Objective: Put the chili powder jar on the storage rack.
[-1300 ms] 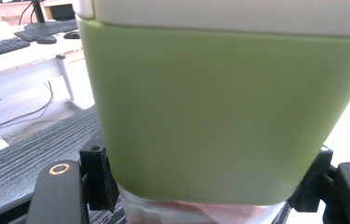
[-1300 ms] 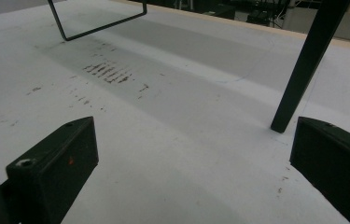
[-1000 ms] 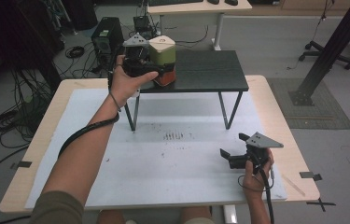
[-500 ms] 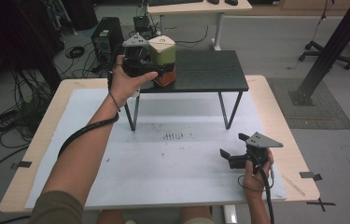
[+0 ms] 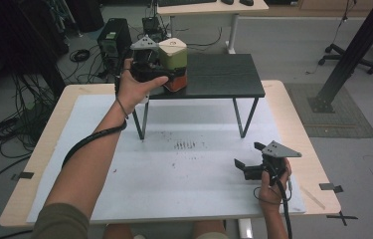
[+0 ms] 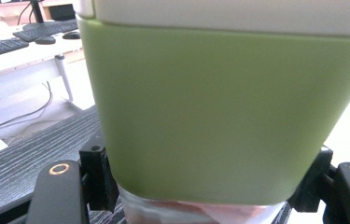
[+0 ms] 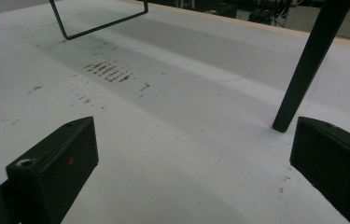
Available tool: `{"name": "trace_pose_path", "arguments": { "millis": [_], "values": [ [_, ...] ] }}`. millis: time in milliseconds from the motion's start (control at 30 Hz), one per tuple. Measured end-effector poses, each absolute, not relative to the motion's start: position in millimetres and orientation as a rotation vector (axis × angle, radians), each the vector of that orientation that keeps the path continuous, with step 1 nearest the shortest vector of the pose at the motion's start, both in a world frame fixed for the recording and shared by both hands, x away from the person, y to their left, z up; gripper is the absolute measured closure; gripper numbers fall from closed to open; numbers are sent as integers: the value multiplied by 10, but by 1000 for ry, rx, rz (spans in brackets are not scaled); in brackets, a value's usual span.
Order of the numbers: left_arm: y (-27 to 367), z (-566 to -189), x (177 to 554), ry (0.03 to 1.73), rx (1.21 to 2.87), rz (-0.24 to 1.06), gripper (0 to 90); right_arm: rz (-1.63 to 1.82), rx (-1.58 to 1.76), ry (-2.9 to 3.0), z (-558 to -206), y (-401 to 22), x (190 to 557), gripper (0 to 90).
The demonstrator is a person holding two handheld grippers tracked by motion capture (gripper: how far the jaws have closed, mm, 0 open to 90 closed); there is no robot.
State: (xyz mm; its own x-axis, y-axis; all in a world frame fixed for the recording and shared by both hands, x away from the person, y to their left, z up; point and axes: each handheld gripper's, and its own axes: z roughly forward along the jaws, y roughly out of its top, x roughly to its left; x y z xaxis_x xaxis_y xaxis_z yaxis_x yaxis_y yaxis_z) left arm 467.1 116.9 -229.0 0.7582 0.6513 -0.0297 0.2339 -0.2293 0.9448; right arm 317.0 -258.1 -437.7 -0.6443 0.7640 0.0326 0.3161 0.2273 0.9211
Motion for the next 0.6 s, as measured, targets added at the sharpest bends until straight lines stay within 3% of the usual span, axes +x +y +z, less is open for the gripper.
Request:
{"name": "trace_pose_path", "arguments": {
  "millis": [600],
  "values": [
    [1164,-2288,4675,693,1802,452,291,1403,995,2077,-4377,-2581,3170,7]
  ]
}}
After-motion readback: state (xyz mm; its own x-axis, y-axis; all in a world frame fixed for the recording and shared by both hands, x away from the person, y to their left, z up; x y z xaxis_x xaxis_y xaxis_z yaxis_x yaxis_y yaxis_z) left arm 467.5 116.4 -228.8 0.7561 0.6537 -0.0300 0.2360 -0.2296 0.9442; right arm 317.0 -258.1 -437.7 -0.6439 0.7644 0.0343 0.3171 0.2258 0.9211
